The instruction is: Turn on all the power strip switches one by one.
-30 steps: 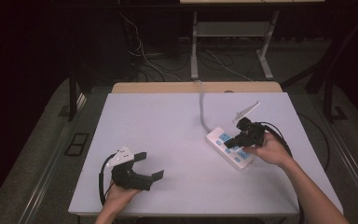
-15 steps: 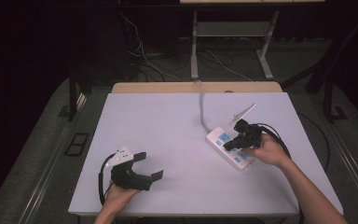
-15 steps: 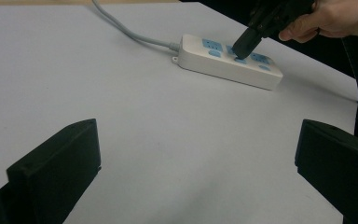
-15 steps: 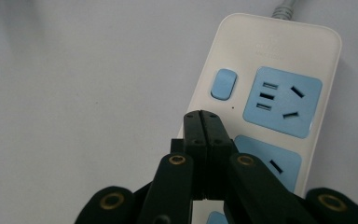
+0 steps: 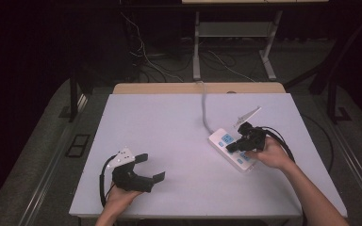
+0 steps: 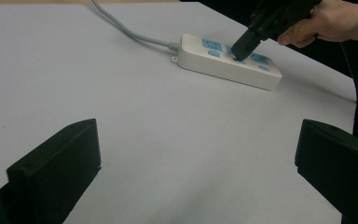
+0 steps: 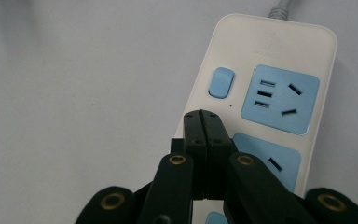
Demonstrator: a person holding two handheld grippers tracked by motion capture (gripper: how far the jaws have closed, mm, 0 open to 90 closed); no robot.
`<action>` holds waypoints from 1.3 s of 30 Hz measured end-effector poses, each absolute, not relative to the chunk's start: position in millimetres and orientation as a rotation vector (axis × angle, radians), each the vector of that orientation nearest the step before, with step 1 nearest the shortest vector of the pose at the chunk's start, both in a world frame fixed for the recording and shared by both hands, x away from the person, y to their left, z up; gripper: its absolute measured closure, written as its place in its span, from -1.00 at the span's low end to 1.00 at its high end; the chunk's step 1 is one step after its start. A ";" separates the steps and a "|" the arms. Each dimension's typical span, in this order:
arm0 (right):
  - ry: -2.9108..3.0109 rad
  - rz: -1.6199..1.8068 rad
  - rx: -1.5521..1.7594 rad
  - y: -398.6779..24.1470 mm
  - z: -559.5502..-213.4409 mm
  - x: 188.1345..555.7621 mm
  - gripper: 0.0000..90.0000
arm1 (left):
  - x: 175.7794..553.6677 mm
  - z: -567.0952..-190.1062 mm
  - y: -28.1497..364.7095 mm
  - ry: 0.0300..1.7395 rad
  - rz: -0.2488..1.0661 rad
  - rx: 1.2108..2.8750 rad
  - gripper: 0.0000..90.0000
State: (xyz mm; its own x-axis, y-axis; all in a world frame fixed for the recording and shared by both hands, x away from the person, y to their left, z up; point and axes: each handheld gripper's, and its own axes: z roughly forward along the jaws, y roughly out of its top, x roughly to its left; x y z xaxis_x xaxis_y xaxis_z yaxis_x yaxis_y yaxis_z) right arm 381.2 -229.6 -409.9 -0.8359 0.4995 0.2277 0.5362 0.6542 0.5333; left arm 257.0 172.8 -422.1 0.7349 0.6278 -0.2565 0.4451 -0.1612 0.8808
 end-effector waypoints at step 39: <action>-2.903 -0.947 -0.887 -222.2 -408.3 365.5 1.00 | 258.6 -423.1 173.3 0.848 0.200 1.801 -1.00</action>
